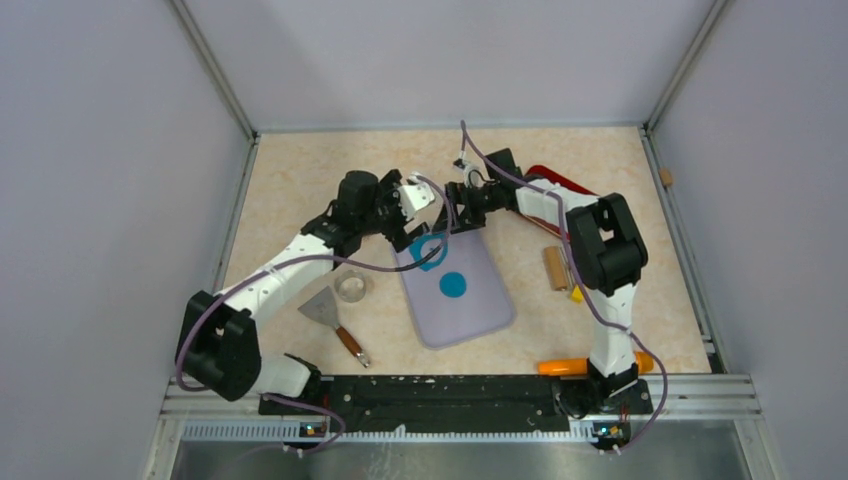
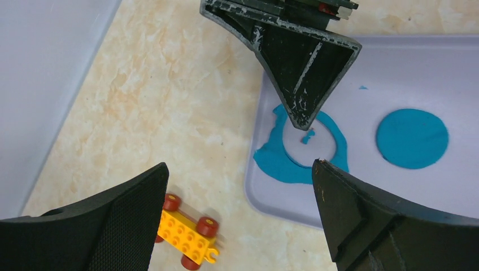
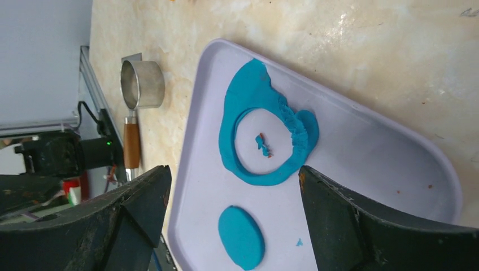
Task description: Roll out the dumpling wrappers from the dough
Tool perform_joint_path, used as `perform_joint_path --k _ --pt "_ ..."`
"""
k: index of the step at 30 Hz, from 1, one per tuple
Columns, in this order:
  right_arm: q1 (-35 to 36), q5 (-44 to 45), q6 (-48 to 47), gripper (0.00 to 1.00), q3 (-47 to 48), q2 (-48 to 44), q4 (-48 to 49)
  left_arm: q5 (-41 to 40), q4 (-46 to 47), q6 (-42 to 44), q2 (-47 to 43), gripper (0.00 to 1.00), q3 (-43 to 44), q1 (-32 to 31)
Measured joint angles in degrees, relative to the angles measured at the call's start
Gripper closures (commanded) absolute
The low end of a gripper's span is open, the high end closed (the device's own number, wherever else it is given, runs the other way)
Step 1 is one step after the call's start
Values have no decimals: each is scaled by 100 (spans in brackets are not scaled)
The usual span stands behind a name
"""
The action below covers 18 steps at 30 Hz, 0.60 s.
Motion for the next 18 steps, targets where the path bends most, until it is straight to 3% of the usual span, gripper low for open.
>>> perform_joint_path --k 10,18 --pt "-26 249 -1110 24 -74 -697 -361 -295 -284 -1473 -693 1 -227 76" --pt "-42 627 -2330 27 -605 -2212 -868 -503 -1001 -2326 -710 1 -254 289"
